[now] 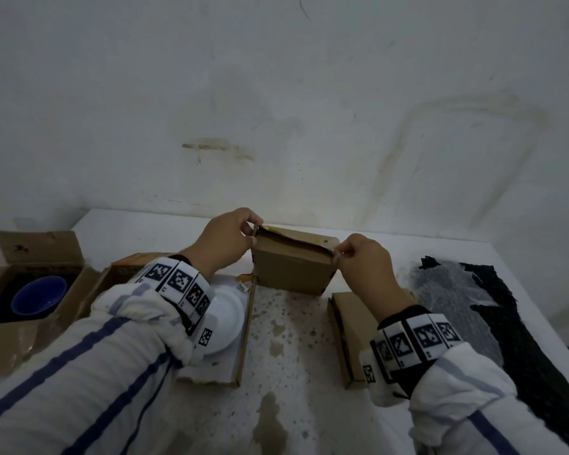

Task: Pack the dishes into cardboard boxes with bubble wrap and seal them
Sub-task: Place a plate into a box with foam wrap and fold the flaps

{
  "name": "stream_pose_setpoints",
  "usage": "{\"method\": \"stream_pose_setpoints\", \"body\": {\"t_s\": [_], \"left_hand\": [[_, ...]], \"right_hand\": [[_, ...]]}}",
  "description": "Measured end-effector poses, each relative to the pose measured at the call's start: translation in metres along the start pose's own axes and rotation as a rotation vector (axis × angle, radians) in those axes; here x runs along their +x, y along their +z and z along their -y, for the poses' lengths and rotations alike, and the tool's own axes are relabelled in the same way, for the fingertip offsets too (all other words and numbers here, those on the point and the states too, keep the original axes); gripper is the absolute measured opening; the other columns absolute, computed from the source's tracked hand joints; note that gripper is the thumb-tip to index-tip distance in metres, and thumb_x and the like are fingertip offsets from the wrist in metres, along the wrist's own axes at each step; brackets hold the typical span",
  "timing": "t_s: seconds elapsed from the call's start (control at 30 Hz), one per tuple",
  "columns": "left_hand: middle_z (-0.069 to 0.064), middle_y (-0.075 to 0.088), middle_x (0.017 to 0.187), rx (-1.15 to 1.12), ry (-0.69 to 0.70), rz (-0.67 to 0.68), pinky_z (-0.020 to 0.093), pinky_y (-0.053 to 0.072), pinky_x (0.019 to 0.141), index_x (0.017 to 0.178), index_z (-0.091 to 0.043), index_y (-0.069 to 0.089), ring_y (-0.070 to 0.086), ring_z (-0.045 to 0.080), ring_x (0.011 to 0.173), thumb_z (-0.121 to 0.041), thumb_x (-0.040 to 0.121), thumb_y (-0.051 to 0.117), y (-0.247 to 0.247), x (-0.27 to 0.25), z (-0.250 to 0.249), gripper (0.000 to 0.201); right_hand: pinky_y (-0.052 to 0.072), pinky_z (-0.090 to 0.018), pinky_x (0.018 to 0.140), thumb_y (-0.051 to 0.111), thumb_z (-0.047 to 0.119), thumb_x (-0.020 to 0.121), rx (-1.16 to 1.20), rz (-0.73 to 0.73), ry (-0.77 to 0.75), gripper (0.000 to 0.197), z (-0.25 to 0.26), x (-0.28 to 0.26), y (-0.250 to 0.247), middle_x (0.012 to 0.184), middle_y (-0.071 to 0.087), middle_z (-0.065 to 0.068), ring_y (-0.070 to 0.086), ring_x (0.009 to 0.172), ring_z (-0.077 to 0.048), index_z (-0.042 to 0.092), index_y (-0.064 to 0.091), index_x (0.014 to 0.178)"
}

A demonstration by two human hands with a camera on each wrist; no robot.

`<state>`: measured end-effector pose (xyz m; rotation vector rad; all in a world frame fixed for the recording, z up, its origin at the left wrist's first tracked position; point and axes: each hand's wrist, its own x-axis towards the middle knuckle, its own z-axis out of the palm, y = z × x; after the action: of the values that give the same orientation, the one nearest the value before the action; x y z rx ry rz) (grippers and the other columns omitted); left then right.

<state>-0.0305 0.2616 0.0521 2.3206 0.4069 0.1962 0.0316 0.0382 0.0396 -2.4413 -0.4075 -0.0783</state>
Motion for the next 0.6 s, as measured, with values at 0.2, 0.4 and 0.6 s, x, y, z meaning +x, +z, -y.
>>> {"method": "stream_pose_setpoints", "body": {"t_s": [0.2, 0.4, 0.6], "left_hand": [[0.001, 0.065, 0.090, -0.120, -0.040, -0.063, 0.024, 0.040, 0.072, 0.113, -0.023, 0.063, 0.059, 0.017, 0.083, -0.008, 0.084, 0.064, 0.0049, -0.0046, -0.0013, 0.032], [0.001, 0.064, 0.089, -0.183, -0.035, -0.090, 0.026, 0.042, 0.076, 0.113, -0.021, 0.064, 0.059, 0.018, 0.081, -0.007, 0.084, 0.064, 0.0063, -0.0030, -0.0007, 0.032], [-0.002, 0.058, 0.094, 0.043, 0.042, -0.120, 0.019, 0.033, 0.075, 0.118, -0.021, 0.060, 0.052, 0.013, 0.089, -0.010, 0.089, 0.057, 0.0078, 0.0019, -0.0003, 0.031]], "right_hand": [[0.031, -0.010, 0.056, 0.061, 0.008, 0.085, 0.119, -0.013, 0.058, 0.005, -0.0052, 0.0024, 0.0053, 0.093, 0.065, -0.002, 0.051, 0.082, -0.012, 0.009, 0.065, 0.088], [0.029, -0.002, 0.051, 0.058, 0.009, 0.088, 0.082, -0.050, 0.042, 0.011, -0.0048, 0.0030, 0.0075, 0.099, 0.067, -0.006, 0.048, 0.080, -0.010, 0.007, 0.066, 0.095], [0.034, -0.001, 0.051, 0.056, 0.009, 0.088, 0.053, -0.048, 0.020, 0.010, -0.0038, 0.0049, 0.0069, 0.097, 0.066, -0.007, 0.047, 0.079, -0.010, 0.007, 0.065, 0.093]]}}
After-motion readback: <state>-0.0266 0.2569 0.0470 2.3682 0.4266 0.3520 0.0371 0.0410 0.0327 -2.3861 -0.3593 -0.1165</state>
